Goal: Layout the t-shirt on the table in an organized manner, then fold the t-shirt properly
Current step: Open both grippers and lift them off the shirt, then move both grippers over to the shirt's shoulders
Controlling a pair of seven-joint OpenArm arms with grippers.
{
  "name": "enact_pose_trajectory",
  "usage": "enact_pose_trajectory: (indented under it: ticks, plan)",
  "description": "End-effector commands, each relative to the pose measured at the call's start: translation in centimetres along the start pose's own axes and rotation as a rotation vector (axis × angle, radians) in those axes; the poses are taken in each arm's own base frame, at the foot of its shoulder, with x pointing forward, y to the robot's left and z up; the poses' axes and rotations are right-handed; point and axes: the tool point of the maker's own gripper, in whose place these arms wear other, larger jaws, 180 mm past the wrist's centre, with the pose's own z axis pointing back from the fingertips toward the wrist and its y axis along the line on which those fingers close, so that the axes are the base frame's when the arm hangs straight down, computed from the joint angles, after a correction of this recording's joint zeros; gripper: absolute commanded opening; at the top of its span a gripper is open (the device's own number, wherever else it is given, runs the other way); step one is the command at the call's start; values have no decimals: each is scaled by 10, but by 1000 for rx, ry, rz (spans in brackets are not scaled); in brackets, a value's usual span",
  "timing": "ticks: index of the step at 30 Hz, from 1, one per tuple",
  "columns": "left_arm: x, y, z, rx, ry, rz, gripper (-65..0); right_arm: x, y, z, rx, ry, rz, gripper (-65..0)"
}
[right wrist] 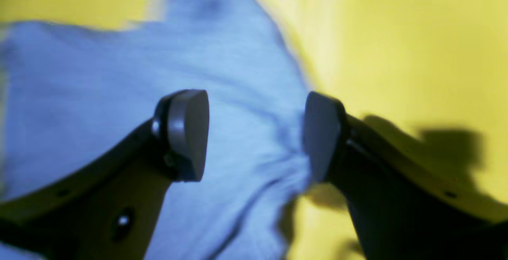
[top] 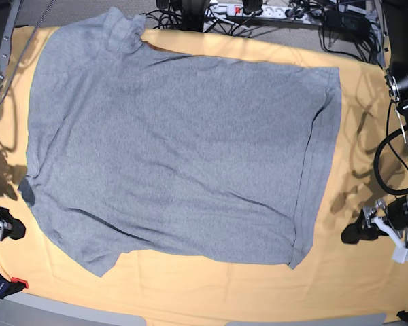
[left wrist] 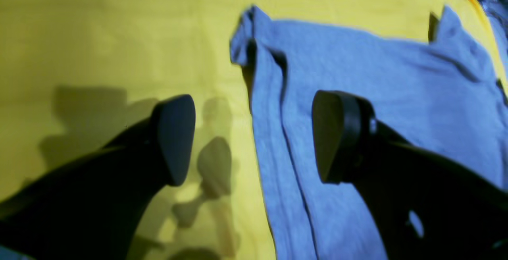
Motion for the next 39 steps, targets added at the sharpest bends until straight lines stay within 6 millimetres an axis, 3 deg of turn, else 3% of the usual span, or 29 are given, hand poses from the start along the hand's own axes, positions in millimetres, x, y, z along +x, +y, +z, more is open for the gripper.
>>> enact_pose_trajectory:
  ticks: [1, 7, 14, 17, 21, 28, 32, 39]
  plan:
    - [24, -4, 12, -22, -64, -28, -180, 17, 3, 18, 38, -63, 6, -249]
    - [2, -8, 11, -69, -38, -6, -180, -3, 23, 32, 270, -206, -116, -250]
    - [1, -6, 15, -68, -31, -1, -180, -74, 7, 32, 265, -145, -243, -263]
    - [2, -6, 16, -70, -35, 0, -180, -95, 1, 35, 245, -121, -274, -263]
    - [0, -6, 16, -71, -28, 1, -180, -111, 3, 44, 216, -95, -235, -263]
    - [0, -18, 19, -143, -19, 38, -180, -133, 28, 68, 161, -23, -47, -263]
    - [5, -18, 33, -170, -22, 52, -180, -154, 33, 86, 122, -8, -22, -263]
    - [5, -13, 74, -200, 31, 61, -180, -206, 23, 118, 33, -10, -137, -263]
